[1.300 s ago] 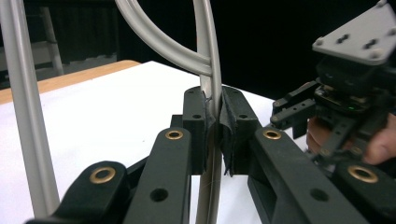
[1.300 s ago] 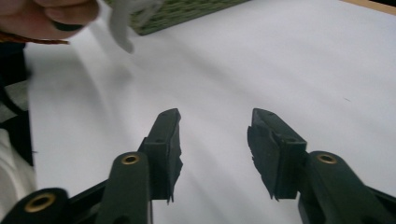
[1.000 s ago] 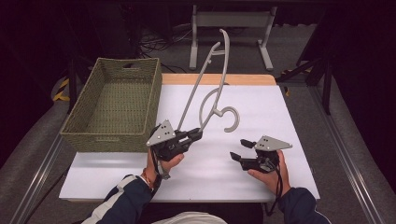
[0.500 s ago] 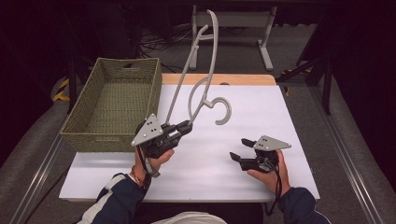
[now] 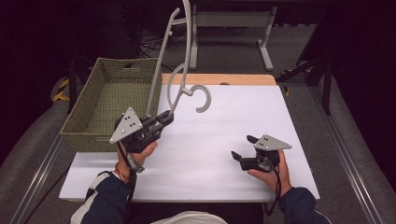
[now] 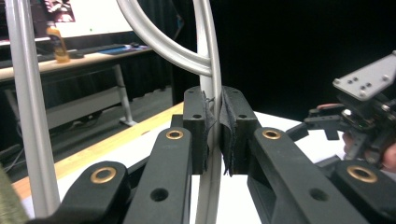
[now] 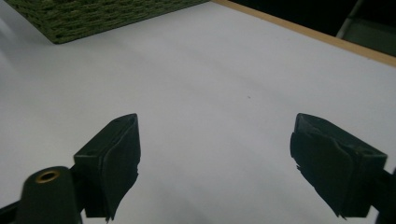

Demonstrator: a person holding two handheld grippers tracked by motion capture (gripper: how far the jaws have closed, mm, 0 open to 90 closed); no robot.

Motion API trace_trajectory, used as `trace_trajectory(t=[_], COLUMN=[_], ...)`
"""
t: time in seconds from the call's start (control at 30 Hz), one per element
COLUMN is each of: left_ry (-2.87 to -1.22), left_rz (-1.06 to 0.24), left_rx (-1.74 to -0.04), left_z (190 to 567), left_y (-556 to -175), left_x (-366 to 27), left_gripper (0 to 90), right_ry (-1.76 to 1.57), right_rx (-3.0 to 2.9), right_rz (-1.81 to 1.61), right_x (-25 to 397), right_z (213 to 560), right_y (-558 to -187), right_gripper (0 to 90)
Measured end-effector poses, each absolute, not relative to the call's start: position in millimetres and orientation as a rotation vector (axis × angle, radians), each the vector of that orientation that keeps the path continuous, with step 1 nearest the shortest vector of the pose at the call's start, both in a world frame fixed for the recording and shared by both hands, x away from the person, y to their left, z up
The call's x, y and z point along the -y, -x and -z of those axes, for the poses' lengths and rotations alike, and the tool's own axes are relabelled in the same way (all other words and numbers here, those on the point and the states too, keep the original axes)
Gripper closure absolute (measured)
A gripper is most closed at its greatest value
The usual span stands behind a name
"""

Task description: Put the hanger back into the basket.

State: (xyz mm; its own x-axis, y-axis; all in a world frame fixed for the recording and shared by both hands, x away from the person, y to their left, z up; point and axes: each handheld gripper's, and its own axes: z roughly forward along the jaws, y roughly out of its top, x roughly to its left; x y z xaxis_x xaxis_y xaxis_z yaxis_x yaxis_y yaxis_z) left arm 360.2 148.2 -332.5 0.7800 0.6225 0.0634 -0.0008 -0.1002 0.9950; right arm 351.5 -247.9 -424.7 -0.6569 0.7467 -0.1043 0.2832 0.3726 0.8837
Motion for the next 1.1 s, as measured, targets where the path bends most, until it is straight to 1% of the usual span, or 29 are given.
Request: trace_trajectory(t=[0.47, 0.67, 1.1], left_ry=[-1.568, -1.571, -1.606], left_rz=[-0.624, -0.644, -0.685], left_rx=[-0.584, -0.630, -0.656], left_z=[327.1, 327.7, 316.3], left_y=[-370.1, -378.9, -401.9], left_x=[-182.3, -196.9, -228.8], left_gripper=[82.1, 82.1, 82.1], right_ry=[-0.807, -0.810, -0.816], right_rx=[-2.060, -2.069, -2.100], right_rz=[-1.194, -1.183, -1.168], right_x=[246.2, 244.7, 241.2], right_z=[421.8, 424.4, 428.9], right_y=[-346.0, -347.0, -348.9], right_gripper=[14.6, 14.6, 14.6])
